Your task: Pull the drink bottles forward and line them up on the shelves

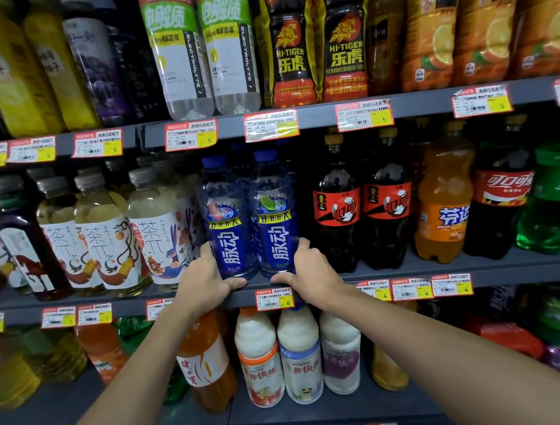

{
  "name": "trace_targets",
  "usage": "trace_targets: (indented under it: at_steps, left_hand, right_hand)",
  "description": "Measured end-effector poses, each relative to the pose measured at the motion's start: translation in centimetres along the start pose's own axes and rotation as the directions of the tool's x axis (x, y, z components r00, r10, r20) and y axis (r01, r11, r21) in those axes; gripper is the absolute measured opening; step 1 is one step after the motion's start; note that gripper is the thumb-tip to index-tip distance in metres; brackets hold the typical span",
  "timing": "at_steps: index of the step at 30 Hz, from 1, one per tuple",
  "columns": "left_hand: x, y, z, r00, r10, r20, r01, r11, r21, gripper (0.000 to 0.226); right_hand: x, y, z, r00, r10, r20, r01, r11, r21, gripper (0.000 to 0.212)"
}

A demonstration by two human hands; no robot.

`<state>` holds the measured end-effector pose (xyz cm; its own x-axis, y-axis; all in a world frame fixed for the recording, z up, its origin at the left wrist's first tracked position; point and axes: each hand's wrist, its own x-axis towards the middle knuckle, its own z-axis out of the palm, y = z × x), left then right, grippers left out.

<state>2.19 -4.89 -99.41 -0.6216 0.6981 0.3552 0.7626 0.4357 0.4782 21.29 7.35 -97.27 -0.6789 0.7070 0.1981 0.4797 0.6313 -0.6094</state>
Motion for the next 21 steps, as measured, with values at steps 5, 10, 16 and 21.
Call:
trace_targets:
  at_steps: [5, 10, 16, 21]
  left_hand:
    - [0.24, -0.03, 0.02, 1.000, -0.010, 0.018, 0.010, 1.000, -0.025, 0.093]
    - [0.39, -0.09, 0.05, 0.999, -0.024, 0.027, 0.024, 1.000, -0.013, 0.093]
    - [0.26, -0.09, -0.03, 0.999, -0.034, 0.039, 0.034, 0.999, 0.000, 0.094]
    - [0.01, 0.38, -0.53, 1.000, -0.020, -0.006, 0.020, 0.999, -0.041, 0.098]
  right_hand:
    - [0.05, -0.12, 0.02, 1.000, 0.006, -0.003, -0.006, 1.000, -0.009, 0.080]
    - [-0.02, -0.05, 0.11, 1.000, 0.008, -0.005, -0.008, 1.000, -0.017, 0.077]
    - [-0.05, -0.21, -0.03, 1.000, 0.015, 0.004, -0.015, 0.999, -0.031, 0.077]
    - [-0.18, 0.17, 0.07, 1.000, 0.029, 0.008, -0.029, 0.999, 0.020, 0.074]
